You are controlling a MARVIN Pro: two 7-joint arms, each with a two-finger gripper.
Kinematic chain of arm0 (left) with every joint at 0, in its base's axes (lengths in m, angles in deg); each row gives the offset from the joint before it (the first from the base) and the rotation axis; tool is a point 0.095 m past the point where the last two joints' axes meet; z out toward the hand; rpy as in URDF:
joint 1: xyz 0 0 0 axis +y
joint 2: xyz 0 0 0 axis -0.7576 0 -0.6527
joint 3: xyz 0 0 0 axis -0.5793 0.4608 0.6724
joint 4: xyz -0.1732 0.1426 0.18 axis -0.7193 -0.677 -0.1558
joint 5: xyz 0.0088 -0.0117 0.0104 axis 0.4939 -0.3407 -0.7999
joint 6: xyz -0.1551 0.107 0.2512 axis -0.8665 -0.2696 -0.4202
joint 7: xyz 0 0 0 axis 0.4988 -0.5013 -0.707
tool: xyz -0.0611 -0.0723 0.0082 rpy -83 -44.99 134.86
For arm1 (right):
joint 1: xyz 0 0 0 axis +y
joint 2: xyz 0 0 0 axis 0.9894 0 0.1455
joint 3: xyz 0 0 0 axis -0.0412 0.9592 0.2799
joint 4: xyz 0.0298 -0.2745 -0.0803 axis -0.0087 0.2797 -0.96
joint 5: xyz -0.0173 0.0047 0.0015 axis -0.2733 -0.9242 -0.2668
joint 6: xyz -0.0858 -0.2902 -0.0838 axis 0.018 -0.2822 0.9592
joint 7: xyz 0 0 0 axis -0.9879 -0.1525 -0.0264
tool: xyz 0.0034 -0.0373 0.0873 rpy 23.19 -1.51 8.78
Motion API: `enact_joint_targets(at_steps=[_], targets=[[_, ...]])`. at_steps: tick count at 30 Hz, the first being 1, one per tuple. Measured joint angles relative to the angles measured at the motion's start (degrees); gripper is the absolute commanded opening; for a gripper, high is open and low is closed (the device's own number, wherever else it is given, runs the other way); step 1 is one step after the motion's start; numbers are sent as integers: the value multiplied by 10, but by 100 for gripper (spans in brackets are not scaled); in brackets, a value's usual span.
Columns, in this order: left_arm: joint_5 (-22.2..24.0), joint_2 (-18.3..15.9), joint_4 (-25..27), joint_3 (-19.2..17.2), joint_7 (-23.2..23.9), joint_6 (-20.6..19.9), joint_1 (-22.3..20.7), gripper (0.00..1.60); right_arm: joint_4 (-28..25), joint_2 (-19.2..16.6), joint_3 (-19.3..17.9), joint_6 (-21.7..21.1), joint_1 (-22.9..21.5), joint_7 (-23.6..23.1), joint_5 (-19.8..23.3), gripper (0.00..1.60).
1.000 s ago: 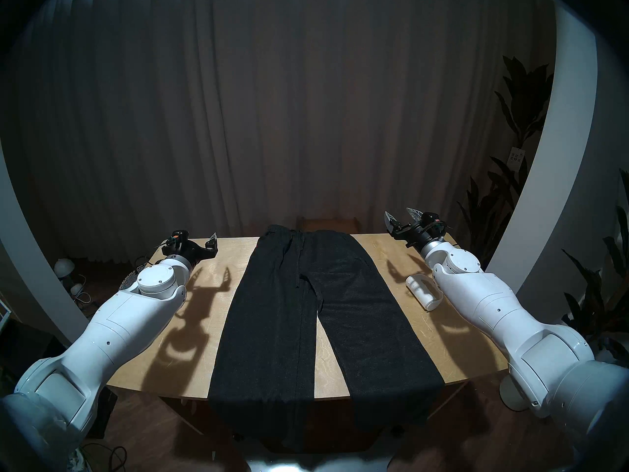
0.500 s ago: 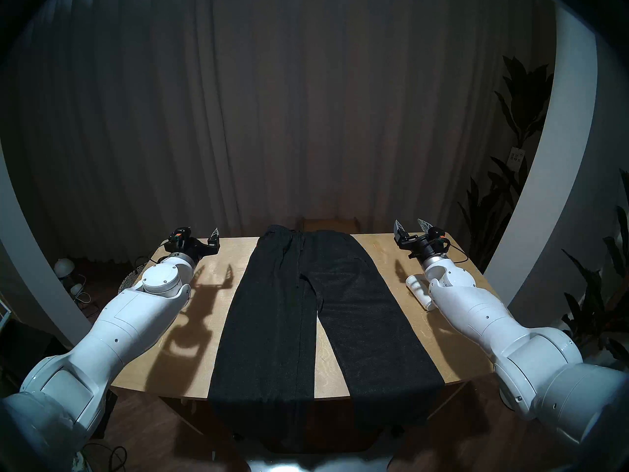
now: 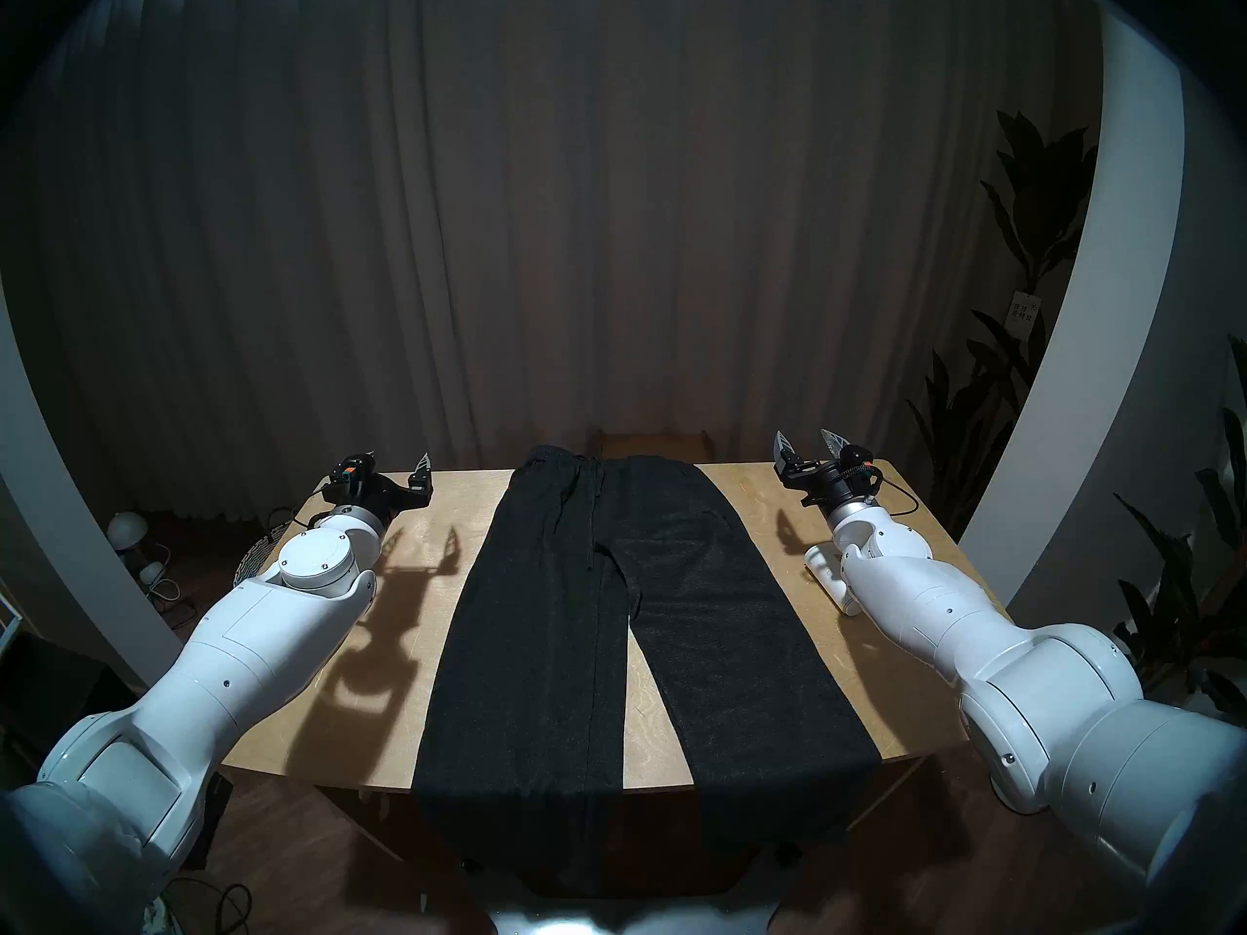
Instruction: Remove lint and debris from pants with a lint roller
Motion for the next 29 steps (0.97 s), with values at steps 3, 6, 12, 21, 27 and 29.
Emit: enact_joint_targets(at_steps=[3,6,12,21,27,29], targets=[[0,0,1,0,-1,0,1,160,4,4,-5,1,-1,-4,6,160],[-1,0,1,2,-1,-1,1,160,3,9,-16,-12,-1,-8,23,160],[-4,-1,1,5,8,-4,0,160,2,16,-30,-35,-2,-16,44,160],[-7,-1,1,6,14,-5,0,160,2,19,-37,-48,-3,-22,53,160],[-8,-1,1,6,17,-6,0,160,2,20,-39,-48,-3,-25,55,160],[-8,-1,1,5,17,-7,0,160,2,20,-40,-47,-3,-25,55,160]])
